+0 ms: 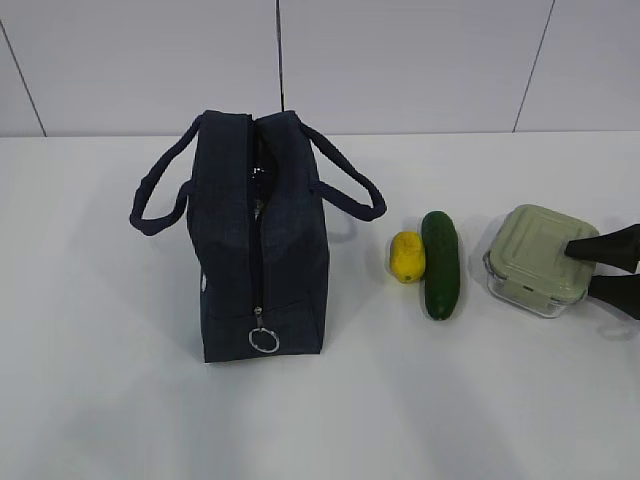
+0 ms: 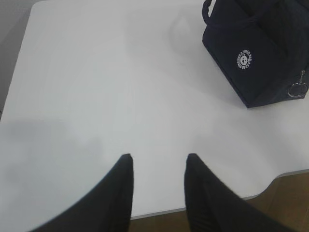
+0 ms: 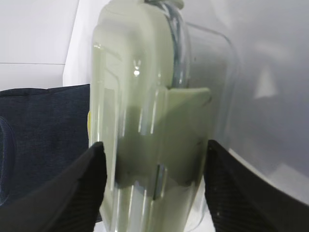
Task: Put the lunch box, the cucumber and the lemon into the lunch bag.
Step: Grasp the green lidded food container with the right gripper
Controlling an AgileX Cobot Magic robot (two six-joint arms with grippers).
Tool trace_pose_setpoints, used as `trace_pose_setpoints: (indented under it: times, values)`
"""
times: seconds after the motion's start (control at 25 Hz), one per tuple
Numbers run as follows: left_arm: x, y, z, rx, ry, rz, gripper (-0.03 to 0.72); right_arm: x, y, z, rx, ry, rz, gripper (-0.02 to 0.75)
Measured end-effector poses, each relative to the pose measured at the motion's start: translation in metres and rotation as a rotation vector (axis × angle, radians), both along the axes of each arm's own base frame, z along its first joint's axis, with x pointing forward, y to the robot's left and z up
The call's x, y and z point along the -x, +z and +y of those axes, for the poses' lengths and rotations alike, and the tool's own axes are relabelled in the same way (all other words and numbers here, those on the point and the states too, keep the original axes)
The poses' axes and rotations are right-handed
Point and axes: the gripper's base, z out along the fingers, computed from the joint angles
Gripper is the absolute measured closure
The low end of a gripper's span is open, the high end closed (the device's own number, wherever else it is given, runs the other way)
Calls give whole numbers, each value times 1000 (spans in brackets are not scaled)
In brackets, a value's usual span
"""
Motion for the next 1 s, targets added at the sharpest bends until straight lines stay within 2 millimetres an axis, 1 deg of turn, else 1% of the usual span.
trace_pose_setpoints:
  times: [1.0]
  values:
    - [0, 0, 0, 0, 0, 0, 433, 0, 0, 0, -17, -10, 20, 257]
